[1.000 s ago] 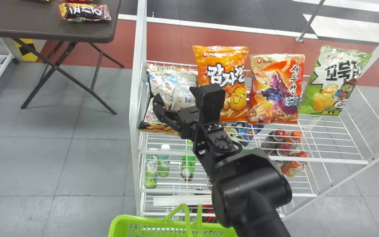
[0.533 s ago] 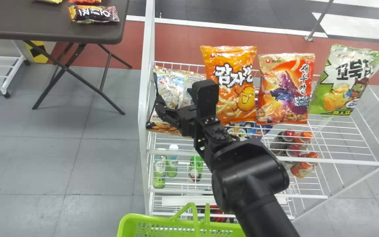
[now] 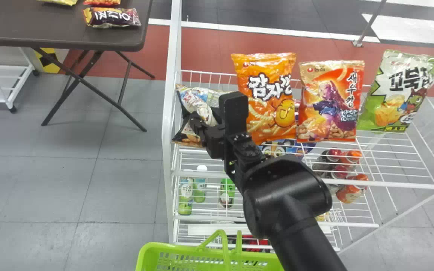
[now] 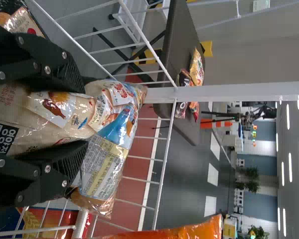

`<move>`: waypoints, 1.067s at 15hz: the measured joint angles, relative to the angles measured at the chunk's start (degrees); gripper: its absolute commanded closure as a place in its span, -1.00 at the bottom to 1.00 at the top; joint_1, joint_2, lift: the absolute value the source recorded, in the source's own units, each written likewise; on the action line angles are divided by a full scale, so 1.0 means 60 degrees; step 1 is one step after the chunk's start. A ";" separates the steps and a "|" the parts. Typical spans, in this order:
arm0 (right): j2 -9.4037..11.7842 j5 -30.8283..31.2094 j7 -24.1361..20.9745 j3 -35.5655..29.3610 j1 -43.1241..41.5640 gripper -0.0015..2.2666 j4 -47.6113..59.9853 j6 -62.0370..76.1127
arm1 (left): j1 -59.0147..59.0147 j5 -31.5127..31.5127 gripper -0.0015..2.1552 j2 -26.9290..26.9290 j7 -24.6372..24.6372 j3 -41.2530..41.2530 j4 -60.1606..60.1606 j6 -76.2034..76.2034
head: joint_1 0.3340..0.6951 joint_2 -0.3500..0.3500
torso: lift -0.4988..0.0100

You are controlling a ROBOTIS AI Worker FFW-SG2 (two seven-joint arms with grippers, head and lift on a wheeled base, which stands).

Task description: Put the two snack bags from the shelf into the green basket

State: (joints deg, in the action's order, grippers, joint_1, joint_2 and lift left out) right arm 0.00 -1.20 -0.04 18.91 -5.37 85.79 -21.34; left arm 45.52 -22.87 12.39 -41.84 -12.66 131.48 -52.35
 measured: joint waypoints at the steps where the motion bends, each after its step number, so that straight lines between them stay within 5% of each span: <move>1: 0.0002 0.0001 -0.0010 0.0017 0.0163 0.98 0.0315 0.0011 | 0.0000 0.0000 0.56 0.0000 0.0000 0.0000 0.0000 0.0001 | 1.00 -0.36 | 0.92; 6: 0.0134 0.0080 -0.0055 0.0040 0.1055 0.98 0.2218 -0.0020 | 0.0012 0.0003 0.56 -0.0015 0.0016 -0.0024 0.0057 0.0001 | 1.00 -0.36 | 0.92; 16: 0.1355 0.0568 -0.0445 0.0167 0.3165 0.98 0.5769 -0.0247 | 0.0043 0.0134 0.54 -0.0029 0.0075 -0.0282 0.0181 0.0001 | 1.00 -0.61 | 0.92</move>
State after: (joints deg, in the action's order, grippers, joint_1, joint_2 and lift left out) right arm 8.12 2.21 -2.71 19.91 13.62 120.41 -22.82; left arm 45.78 -22.07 12.21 -41.39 -14.35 132.57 -52.34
